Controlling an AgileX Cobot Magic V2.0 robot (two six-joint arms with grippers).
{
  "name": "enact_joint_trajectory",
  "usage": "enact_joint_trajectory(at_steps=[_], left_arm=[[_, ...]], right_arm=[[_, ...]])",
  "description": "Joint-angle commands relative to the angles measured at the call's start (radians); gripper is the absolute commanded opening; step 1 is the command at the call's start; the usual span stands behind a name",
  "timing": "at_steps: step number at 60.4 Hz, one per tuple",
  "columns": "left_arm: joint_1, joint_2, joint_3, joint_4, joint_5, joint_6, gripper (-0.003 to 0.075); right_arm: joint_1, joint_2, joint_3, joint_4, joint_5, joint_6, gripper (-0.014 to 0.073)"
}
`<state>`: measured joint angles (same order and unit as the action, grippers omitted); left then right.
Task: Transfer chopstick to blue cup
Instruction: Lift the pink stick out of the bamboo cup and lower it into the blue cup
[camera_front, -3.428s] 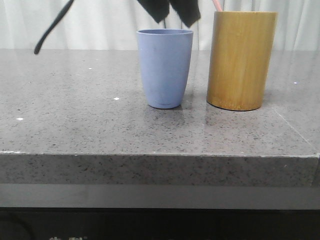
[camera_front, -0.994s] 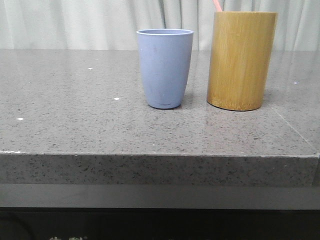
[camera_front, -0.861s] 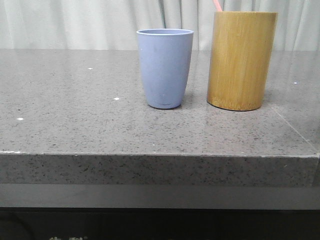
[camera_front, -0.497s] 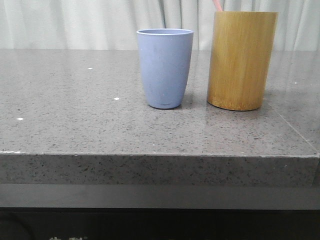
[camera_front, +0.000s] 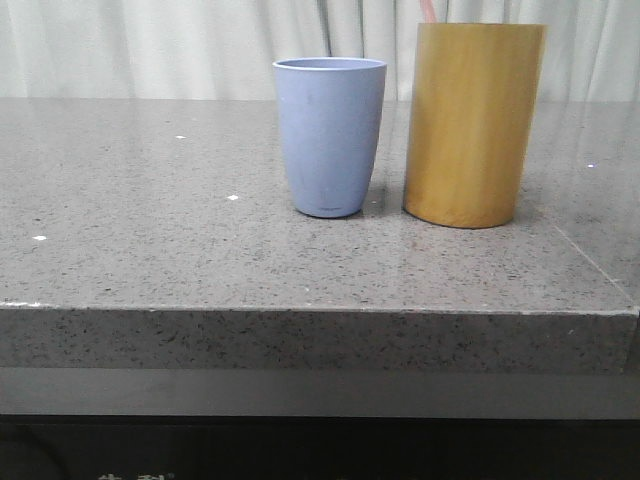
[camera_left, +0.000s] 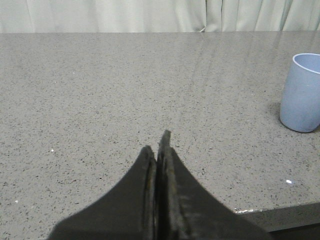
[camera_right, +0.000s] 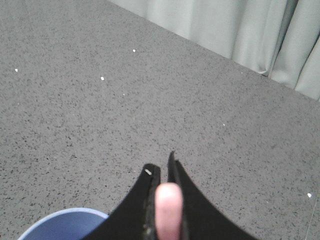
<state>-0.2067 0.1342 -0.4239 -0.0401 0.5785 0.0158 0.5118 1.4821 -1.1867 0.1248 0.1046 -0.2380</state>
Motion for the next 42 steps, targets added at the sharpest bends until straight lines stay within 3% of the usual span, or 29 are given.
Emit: enact_joint_trajectory(at_steps=[1, 21, 42], left_arm=[[0.002, 0.011, -0.024, -0.009, -0.076, -0.008, -0.0019], [0.002, 0.011, -0.024, -0.009, -0.076, -0.008, -0.0019], [0.002, 0.011, -0.024, -0.009, -0.076, -0.008, -0.0019]], right_arm=[[0.001, -0.051, -0.035, -0.027, -0.072, -0.001, -0.0103], [-0.01, -0.183, -0.057, -0.064, -0.058, -0.001, -0.0113], [0.007, -0.249, -0.24, -0.018, -0.019, -0.001, -0.0113]])
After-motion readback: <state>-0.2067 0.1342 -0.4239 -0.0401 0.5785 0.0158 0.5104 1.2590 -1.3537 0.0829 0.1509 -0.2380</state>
